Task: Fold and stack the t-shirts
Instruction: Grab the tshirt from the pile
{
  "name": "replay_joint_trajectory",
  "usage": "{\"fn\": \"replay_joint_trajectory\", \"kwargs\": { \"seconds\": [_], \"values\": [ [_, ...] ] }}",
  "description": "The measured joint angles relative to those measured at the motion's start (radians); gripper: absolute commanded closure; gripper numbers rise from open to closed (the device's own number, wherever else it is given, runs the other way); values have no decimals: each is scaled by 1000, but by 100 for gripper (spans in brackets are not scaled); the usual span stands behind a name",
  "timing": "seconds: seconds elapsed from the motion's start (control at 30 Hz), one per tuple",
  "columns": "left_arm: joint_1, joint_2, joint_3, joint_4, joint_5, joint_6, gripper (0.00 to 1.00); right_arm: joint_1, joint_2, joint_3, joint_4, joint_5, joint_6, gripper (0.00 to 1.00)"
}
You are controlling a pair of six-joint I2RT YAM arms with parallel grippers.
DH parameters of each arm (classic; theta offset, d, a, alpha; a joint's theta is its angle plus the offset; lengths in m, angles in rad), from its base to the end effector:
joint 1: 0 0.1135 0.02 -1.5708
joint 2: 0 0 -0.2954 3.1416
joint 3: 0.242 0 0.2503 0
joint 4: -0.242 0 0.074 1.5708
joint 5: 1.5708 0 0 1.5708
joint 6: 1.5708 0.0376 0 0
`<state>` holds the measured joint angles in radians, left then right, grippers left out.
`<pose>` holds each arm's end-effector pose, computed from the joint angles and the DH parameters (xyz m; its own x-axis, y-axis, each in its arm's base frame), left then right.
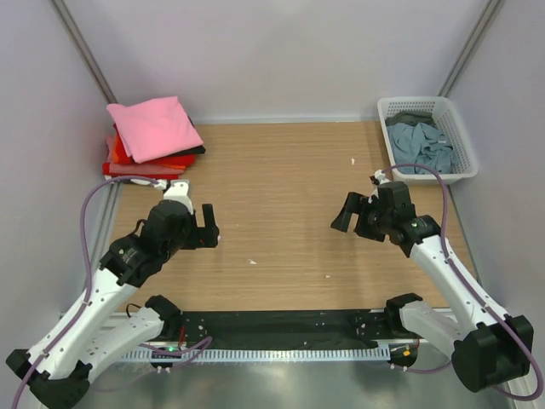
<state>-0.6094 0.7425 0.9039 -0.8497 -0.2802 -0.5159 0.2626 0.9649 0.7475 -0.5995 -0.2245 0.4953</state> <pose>0.1024 -0.0588 0.3415 -0.6380 -0.1328 -0.7585 0.0692 0.9712 -0.2282 0.1695 0.0542 0.2818 -0.8097 0.2622 -0.5251 -0.0175 0.8835 0.4681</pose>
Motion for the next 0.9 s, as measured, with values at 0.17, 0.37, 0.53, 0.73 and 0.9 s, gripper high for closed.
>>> {"fn": "replay_joint_trajectory", "kwargs": {
  "seconds": [0.17, 0.37, 0.53, 0.73, 0.9],
  "values": [
    [0, 8, 0, 0, 6, 0, 3, 0, 8, 0, 0, 24, 0, 7],
    [0, 26, 0, 2, 20, 0, 2, 0, 16, 25, 0, 57, 1, 6],
    [0, 28, 0, 2, 22, 0, 2, -2, 158, 243, -3, 169, -9, 8],
    [0, 22, 0, 3, 23, 0, 2, -115, 492, 674, -12, 279, -43, 11],
    [0, 24, 0, 3, 22, 0, 2, -254, 765, 953, -42, 343, -61, 11]
  ]
}}
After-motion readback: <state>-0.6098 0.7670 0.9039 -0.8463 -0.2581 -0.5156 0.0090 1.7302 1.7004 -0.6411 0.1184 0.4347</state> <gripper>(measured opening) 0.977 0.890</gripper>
